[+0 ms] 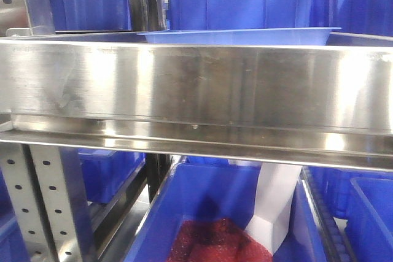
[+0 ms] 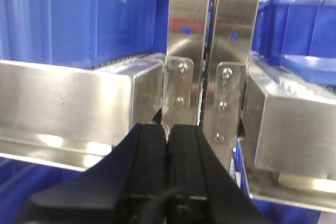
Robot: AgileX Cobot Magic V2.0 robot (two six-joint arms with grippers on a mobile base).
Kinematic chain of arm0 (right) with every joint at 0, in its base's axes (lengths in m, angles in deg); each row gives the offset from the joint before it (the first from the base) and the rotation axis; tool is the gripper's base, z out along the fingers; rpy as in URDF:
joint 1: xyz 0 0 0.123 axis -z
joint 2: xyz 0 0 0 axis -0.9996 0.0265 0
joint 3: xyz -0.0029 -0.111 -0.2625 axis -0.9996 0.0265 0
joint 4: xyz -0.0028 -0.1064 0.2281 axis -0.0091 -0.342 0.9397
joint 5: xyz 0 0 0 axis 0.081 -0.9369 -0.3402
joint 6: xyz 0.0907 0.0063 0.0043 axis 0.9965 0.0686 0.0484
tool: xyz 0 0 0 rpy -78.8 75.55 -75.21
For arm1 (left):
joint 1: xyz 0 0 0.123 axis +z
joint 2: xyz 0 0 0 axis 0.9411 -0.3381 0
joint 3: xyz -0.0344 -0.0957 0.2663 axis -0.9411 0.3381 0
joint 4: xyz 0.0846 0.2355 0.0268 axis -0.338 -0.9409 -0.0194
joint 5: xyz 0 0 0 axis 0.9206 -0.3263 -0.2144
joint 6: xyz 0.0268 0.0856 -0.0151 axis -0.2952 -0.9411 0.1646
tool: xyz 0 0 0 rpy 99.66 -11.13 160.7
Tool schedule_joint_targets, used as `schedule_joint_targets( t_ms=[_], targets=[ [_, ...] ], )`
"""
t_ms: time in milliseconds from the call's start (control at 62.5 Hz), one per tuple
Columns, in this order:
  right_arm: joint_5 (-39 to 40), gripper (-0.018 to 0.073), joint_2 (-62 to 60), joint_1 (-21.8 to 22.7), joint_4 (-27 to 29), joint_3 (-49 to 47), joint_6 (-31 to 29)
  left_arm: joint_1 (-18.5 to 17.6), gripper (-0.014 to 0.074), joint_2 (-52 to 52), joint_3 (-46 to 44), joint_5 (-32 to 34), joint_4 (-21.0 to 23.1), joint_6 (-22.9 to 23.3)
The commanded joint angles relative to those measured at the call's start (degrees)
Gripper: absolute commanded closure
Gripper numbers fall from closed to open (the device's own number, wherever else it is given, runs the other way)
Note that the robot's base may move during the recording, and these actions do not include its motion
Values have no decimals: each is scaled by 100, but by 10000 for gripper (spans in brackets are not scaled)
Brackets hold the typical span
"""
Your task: Grab blue tray and place on right shelf
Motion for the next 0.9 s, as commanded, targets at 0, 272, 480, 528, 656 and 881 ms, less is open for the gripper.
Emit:
schedule_joint_targets(
  t_ms=[0,272,480,528,656,881],
  targets=[
    [509,542,55,2,-97,-160,-70,16,645,62,174,456,43,-16],
    [509,542,55,2,-97,-160,-70,16,645,62,174,456,43,-16],
    [485,542,55,2,-104,-160,-70,16,645,62,174,456,43,-16],
    [445,542,55,2,-104,-160,-70,16,645,62,174,456,43,-16],
    [422,542,55,2,-104,-160,-70,16,645,62,174,456,43,-16],
    [422,542,55,2,-104,-160,-70,16,645,62,174,456,43,-16]
  ],
)
